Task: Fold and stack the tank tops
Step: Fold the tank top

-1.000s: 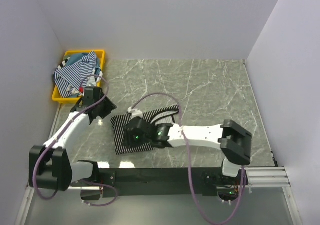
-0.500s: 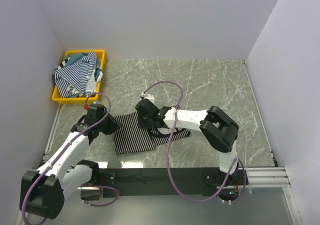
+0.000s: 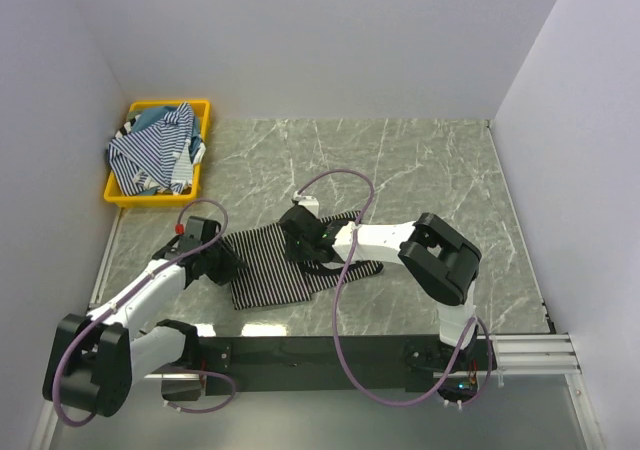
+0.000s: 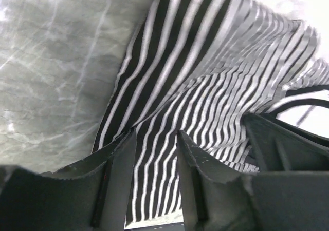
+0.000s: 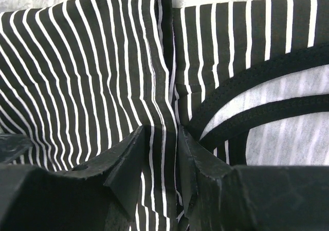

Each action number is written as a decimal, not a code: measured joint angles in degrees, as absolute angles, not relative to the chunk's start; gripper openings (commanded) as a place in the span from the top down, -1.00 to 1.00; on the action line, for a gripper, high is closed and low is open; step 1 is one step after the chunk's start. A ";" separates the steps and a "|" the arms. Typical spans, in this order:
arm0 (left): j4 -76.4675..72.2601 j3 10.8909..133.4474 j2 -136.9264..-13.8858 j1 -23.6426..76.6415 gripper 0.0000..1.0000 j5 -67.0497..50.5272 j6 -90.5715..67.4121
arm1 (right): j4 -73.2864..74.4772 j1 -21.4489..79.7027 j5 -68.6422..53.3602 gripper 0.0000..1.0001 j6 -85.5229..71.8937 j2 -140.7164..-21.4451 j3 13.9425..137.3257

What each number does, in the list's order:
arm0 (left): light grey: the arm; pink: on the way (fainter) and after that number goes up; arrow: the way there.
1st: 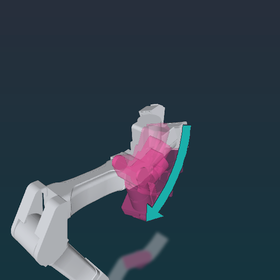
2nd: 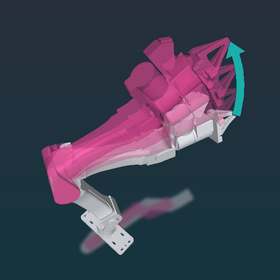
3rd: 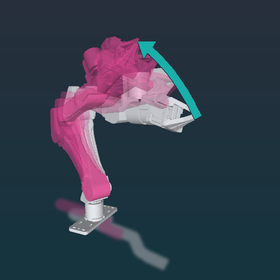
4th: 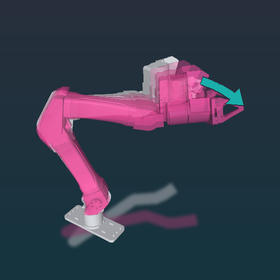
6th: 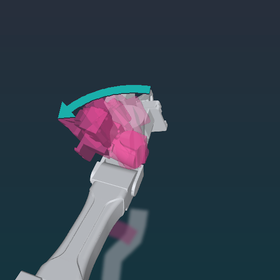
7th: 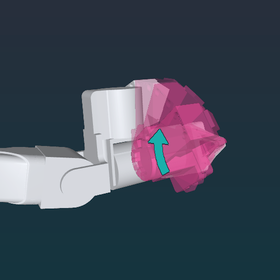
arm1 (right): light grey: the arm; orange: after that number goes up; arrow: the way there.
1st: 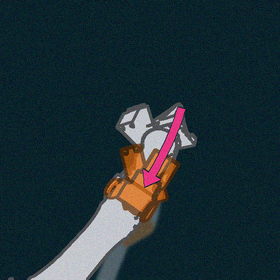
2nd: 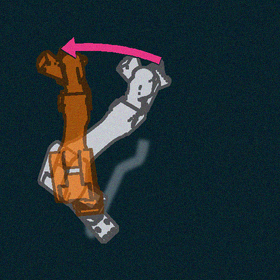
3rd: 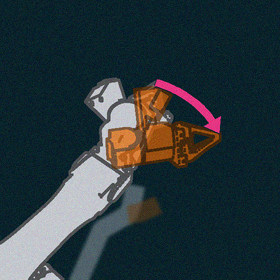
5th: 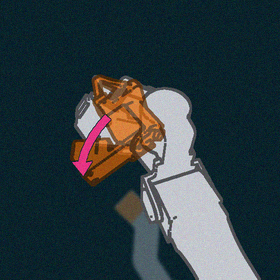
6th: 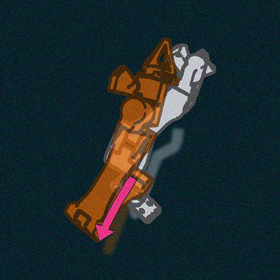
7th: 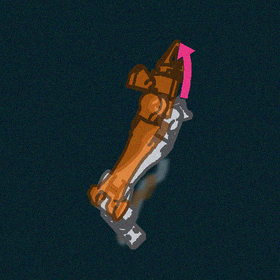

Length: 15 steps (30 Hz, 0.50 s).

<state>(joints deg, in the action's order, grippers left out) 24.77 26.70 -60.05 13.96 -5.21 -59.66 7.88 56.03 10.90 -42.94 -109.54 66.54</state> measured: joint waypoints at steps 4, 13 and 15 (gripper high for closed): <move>24.38 26.59 -62.85 13.96 -0.03 -5.17 -59.33 | 7.68 56.01 10.96 0.13 -43.00 -109.43 66.48; 28.45 34.83 -62.83 12.95 -0.21 -3.77 -55.94 | 13.76 55.88 17.04 0.00 -41.60 -103.44 66.41; 29.63 38.98 -61.95 12.12 -0.17 -2.39 -54.89 | 14.92 56.40 18.63 0.00 -41.04 -100.77 66.48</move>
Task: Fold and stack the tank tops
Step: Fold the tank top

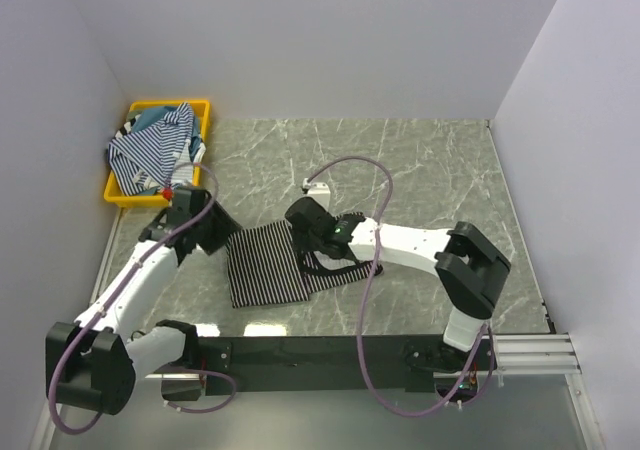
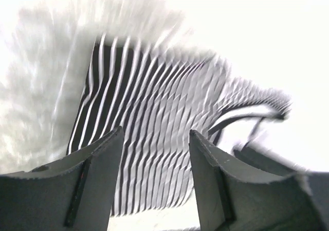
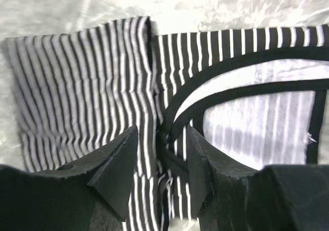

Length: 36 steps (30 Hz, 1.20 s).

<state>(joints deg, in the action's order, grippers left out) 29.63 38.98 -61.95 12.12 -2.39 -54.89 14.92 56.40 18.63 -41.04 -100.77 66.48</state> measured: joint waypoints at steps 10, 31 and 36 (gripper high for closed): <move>28.21 45.98 -73.36 4.49 0.33 0.12 -52.58 | 19.46 72.53 22.85 0.03 -39.48 -104.92 79.90; 22.87 45.43 -80.40 -1.63 0.14 -4.95 -48.12 | 22.59 81.82 25.78 -0.04 -31.75 -125.93 95.72; 22.44 45.41 -80.40 -2.22 0.13 -6.24 -47.42 | 22.63 82.26 25.91 -0.04 -31.64 -127.04 95.57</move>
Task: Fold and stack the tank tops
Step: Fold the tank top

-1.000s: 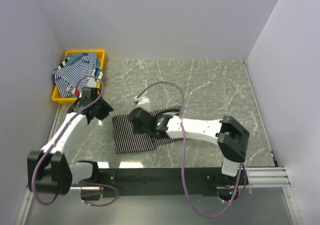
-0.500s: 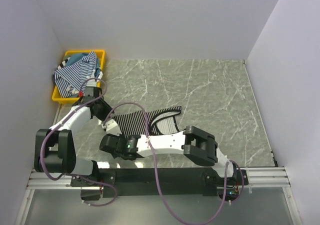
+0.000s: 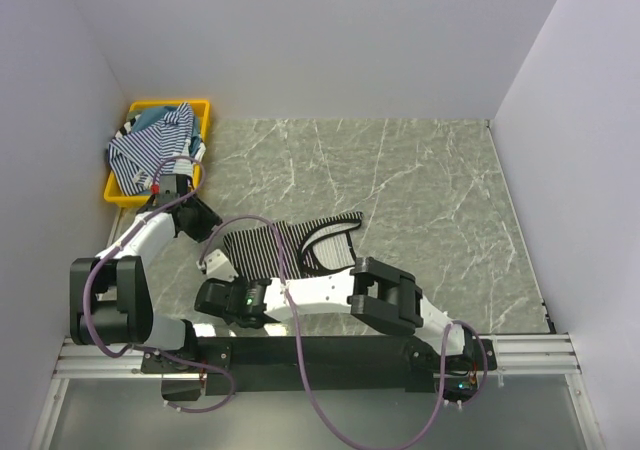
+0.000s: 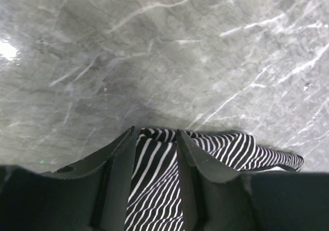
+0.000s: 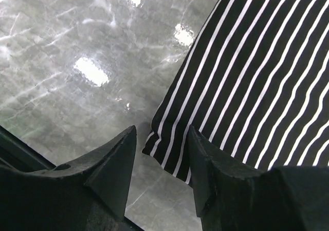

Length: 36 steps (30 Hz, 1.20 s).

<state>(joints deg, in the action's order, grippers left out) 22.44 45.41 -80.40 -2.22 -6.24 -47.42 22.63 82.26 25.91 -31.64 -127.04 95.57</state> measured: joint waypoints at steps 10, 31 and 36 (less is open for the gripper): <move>19.27 42.09 -79.66 -2.22 -0.06 -10.52 -47.44 | 18.87 82.04 26.41 0.60 -32.73 -124.84 90.02; 12.43 34.59 -77.10 -2.04 -0.11 -15.03 -48.45 | 9.50 76.18 14.81 0.80 -36.47 -117.67 78.50; 11.49 34.83 -78.13 -1.04 -0.01 -15.05 -48.56 | 8.95 76.18 13.96 0.81 -36.64 -116.75 77.21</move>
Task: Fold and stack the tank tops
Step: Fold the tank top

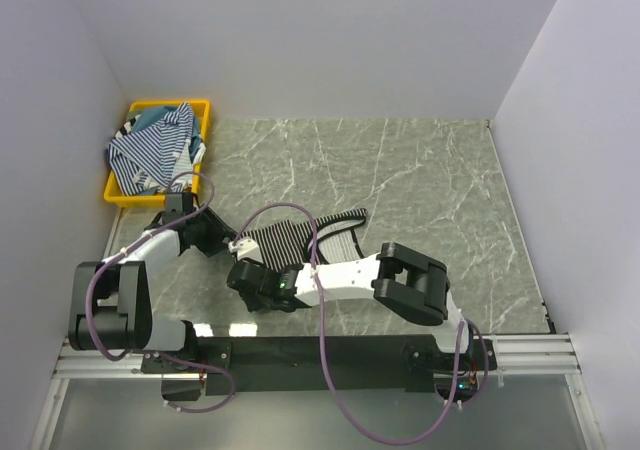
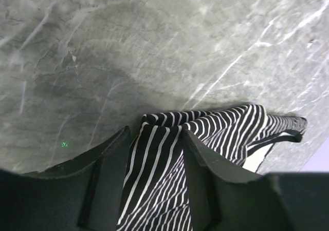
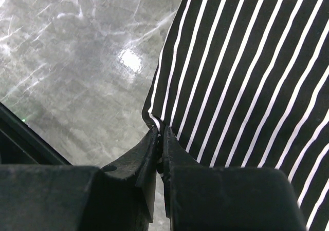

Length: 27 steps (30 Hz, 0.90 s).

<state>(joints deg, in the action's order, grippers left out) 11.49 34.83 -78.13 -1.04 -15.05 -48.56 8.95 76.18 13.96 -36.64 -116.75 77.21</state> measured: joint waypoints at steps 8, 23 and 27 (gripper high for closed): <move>11.90 36.16 -81.03 1.96 0.21 -12.27 -48.51 | 7.84 75.83 13.72 0.82 -37.17 -114.69 74.91; 17.93 42.37 -84.40 3.22 0.99 -7.90 -47.64 | 6.37 75.26 12.71 0.85 -37.60 -114.10 73.97; 20.88 44.56 -84.20 3.25 0.99 -5.96 -46.89 | 6.85 75.13 11.16 0.85 -37.56 -114.13 75.88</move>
